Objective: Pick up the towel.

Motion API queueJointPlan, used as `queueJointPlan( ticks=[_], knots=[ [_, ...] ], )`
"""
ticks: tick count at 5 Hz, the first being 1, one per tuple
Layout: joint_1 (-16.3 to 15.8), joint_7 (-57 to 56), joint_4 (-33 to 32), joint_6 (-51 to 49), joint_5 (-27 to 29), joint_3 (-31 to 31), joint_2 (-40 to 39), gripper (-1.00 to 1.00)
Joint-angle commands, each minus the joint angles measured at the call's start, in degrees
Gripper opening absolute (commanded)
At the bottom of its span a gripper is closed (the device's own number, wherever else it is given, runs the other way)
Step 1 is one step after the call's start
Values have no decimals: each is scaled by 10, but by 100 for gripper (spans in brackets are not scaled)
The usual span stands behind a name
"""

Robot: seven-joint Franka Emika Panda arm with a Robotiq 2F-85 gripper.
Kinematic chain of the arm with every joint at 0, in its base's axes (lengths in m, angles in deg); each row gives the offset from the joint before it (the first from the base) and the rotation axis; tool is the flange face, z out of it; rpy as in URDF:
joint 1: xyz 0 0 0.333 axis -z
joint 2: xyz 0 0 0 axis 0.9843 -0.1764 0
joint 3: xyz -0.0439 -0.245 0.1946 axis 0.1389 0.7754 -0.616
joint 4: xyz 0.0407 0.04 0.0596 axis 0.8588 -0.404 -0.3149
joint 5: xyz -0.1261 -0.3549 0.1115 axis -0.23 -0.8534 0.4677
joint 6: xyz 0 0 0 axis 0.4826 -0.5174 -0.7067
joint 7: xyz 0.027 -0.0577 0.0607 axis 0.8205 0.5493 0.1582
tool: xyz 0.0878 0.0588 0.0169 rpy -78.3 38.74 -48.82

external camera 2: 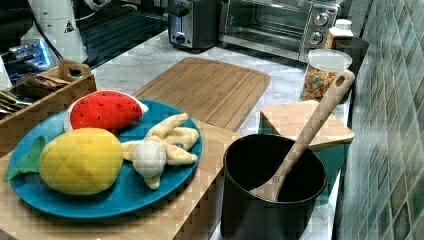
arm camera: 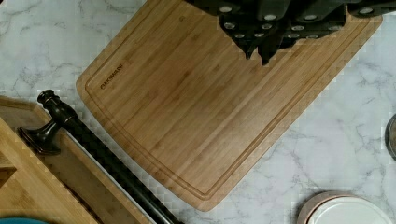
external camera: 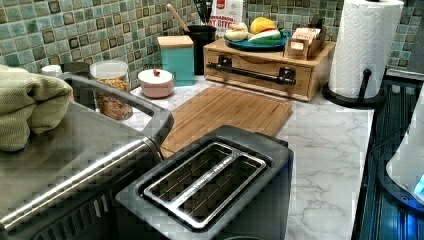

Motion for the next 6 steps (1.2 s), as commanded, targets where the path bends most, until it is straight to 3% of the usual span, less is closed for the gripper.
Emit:
queueJointPlan(
  ticks=[1,2,4,6],
  knots=[
    [0,0,-7,0,-7,1,0,-100],
    [2,-27,11,-2,34,-2,-26,-100],
    [-43,12,-14,109,44,-43,14,-100],
    [-72,-30,-4,174,88,-75,36,-100]
  ],
)
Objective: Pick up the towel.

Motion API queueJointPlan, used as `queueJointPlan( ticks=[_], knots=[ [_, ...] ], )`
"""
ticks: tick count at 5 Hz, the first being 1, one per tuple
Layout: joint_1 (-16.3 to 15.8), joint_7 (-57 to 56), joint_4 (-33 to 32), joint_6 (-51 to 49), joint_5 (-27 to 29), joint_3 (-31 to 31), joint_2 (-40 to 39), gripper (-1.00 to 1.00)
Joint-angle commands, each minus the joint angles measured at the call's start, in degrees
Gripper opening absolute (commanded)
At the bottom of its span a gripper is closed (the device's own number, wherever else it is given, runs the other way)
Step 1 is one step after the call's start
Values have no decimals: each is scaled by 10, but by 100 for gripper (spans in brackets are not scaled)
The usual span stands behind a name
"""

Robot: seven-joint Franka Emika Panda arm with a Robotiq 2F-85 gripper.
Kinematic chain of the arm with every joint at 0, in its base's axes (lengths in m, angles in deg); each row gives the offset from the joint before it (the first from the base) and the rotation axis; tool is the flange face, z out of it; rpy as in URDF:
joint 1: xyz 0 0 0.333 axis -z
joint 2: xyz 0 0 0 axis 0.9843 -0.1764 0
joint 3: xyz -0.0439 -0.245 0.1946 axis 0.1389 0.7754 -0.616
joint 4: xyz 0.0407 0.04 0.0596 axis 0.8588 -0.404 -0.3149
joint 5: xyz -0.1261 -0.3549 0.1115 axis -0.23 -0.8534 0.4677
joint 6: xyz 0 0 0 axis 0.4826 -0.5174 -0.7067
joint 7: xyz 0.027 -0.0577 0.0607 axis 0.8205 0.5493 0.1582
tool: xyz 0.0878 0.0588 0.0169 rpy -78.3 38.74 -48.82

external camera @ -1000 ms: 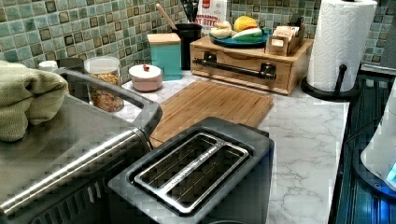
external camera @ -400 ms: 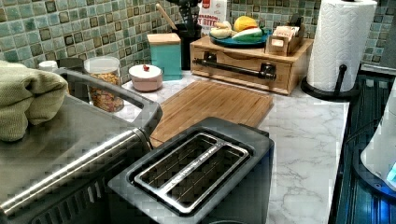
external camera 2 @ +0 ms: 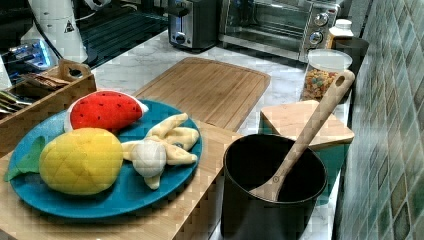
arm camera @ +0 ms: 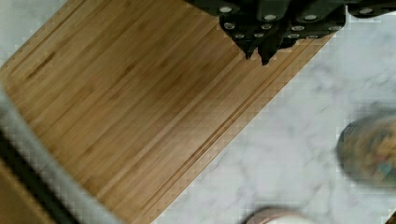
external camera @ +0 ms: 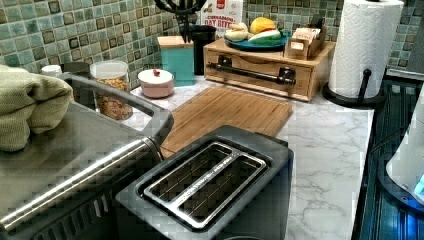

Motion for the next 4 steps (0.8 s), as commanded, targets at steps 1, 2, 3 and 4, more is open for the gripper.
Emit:
queueJointPlan(
  ticks=[1,2,3,4],
  knots=[
    [-64,-54,34,91,50,-63,81,-100],
    [-68,-102,28,102,84,-72,95,-100],
    [-65,-194,26,100,151,-83,101,100],
    [-76,-269,17,115,200,-93,107,100]
  ],
)
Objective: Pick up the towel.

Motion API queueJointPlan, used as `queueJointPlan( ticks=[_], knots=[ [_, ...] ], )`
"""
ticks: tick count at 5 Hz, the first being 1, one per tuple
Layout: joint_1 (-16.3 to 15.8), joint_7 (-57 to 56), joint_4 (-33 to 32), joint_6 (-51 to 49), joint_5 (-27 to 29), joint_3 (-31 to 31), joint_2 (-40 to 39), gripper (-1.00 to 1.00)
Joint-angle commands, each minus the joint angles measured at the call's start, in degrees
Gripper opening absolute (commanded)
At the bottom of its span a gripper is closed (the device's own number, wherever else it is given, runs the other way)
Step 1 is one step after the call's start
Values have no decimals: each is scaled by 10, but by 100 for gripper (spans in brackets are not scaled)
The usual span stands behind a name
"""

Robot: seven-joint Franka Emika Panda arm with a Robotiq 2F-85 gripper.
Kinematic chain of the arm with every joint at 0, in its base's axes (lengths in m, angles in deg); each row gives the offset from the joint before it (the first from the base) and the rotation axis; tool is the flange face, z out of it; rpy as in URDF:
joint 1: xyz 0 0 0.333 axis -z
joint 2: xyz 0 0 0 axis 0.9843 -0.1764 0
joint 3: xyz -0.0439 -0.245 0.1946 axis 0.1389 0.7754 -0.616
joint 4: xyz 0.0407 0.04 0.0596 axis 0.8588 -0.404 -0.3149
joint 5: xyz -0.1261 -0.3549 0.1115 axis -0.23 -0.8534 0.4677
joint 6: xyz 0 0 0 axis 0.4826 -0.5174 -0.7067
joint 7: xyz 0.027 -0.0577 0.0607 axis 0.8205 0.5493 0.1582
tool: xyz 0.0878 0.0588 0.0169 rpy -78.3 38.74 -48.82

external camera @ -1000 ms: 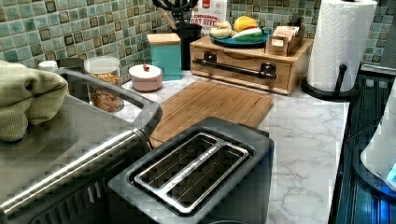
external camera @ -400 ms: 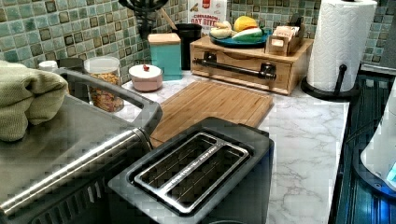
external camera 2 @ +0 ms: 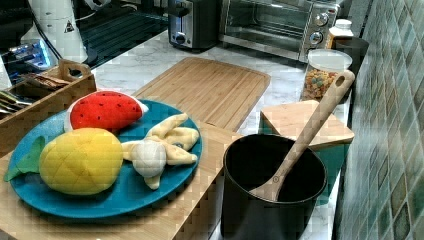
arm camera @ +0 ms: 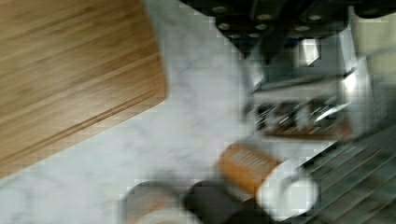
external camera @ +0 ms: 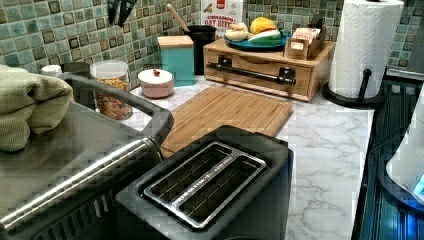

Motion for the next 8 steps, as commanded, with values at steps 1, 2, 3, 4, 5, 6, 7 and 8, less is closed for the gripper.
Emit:
queueJointPlan(
  ticks=[1,2,3,4,5,6,7,8],
  knots=[
    [-34,-182,63,-37,109,-12,10,100],
    [-47,-210,78,-40,127,-26,-18,100],
    [-52,-221,106,-53,131,-45,-47,100],
    [-59,-260,130,-59,162,-51,-71,100],
    [-63,-280,129,-41,190,-60,-84,100],
    [-59,-330,113,-3,252,-74,-84,100],
    [-68,-301,131,4,234,-81,-109,100],
    [-79,-273,148,14,218,-84,-137,100]
  ],
)
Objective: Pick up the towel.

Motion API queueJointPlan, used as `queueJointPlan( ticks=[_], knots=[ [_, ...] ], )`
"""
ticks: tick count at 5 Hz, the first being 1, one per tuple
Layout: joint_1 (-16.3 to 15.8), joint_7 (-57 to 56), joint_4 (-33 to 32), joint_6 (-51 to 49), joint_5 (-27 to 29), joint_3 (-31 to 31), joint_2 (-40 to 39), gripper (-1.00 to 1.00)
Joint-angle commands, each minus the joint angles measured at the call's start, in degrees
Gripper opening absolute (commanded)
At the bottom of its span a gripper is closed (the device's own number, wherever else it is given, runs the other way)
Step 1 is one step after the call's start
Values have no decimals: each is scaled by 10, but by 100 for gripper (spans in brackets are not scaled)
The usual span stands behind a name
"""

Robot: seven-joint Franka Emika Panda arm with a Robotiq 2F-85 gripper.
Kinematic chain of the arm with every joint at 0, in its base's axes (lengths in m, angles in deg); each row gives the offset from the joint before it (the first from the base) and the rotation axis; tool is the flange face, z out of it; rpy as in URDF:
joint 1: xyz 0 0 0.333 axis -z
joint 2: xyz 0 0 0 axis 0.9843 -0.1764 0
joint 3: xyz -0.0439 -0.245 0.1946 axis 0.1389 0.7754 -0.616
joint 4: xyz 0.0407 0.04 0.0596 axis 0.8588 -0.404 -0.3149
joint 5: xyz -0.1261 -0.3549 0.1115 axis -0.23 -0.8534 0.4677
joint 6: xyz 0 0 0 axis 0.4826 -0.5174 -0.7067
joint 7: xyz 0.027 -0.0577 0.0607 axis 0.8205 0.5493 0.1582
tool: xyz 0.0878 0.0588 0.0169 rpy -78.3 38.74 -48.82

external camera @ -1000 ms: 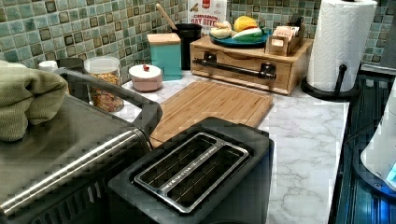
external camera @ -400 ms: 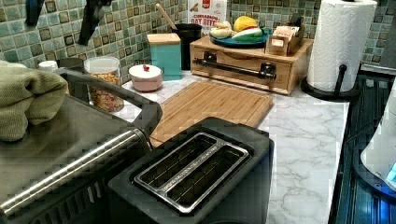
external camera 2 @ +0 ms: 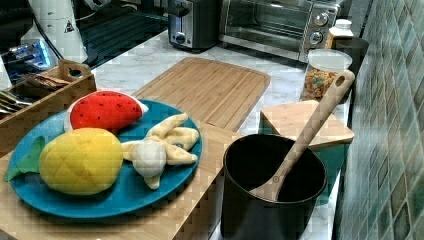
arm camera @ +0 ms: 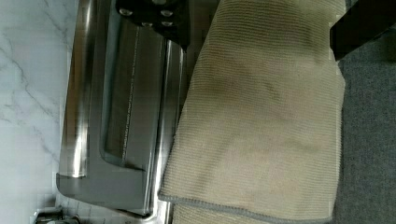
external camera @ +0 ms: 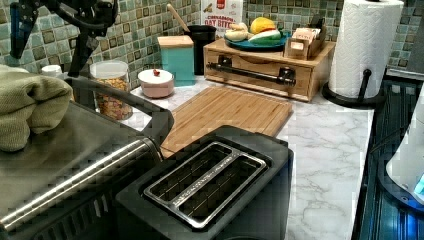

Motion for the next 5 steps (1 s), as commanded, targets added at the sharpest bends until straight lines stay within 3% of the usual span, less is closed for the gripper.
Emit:
queueJointPlan(
  ticks=[1,2,3,4,5],
  knots=[
    [-21,12,95,28,3,-57,-37,100],
    [-47,46,103,58,-20,-43,-57,100],
    [-73,143,134,58,-113,-17,-91,100],
    [-84,206,158,24,-169,9,-109,-100],
    [-81,222,168,14,-174,18,-112,-100]
  ],
)
